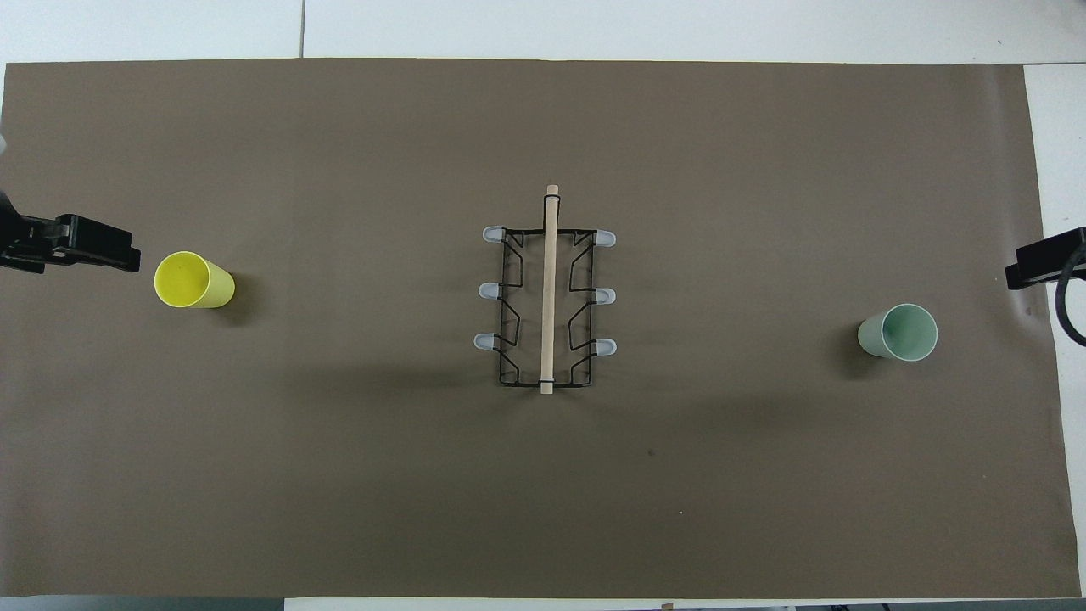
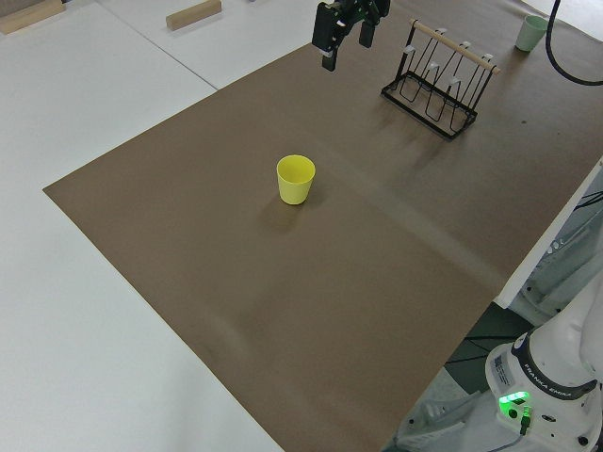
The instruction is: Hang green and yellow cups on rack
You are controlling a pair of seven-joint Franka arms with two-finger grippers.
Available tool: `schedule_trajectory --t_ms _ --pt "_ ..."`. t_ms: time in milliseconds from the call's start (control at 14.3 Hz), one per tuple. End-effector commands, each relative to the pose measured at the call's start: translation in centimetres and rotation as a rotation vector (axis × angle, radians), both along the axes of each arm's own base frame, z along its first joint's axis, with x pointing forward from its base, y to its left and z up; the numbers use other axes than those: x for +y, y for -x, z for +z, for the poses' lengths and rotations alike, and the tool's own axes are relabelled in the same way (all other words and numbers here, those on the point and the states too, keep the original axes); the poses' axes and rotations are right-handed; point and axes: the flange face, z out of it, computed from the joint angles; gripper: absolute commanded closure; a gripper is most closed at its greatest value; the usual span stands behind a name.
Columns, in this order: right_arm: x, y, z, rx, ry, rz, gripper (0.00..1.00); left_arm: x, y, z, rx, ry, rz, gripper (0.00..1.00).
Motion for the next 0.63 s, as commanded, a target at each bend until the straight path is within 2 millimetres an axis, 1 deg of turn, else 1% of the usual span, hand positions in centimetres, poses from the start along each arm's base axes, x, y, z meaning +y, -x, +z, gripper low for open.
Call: schedule_trajectory --t_ms 0,70,140,209,279,349,419,488,558 --pt "0.9 0.6 0.0 -0.004 -0.059 0.052 0.0 -0.3 1.1 -0.2 0.028 -0.015 -0.016 0.0" --pt "1.0 0.5 0.0 -0.004 -0.057 0.064 0.0 -0.2 1.1 -0.2 0.022 -0.015 -0.004 0.0" --pt "1.7 0.7 -0.2 0.017 -0.054 0.077 0.0 0.3 1.2 -0.6 0.027 -0.016 0.037 0.0" --pt "2.9 0.6 -0.9 0.042 -0.038 0.101 0.0 1.1 1.4 -0.9 0.02 -0.016 0.093 0.0" --pt "3.6 0.3 -2.0 0.064 0.013 0.124 0.0 1.9 1.3 -1.6 0.01 -0.016 0.161 0.0" --pt "4.8 -1.1 -4.4 0.114 0.08 0.16 0.0 1.9 1.7 -2.4 0.016 -0.016 0.224 0.0" --pt "6.1 -2.3 -6.0 0.15 0.151 0.199 0.0 2.8 1.6 -3.3 0.035 -0.011 0.314 0.0" --pt "7.3 -2.8 -6.7 0.159 0.202 0.234 0.0 4.9 1.3 -4.2 0.058 0.001 0.411 0.0" --pt "8.7 -2.9 -7.0 0.159 0.211 0.26 0.0 6.1 1.1 -5.4 0.093 0.043 0.512 0.0"
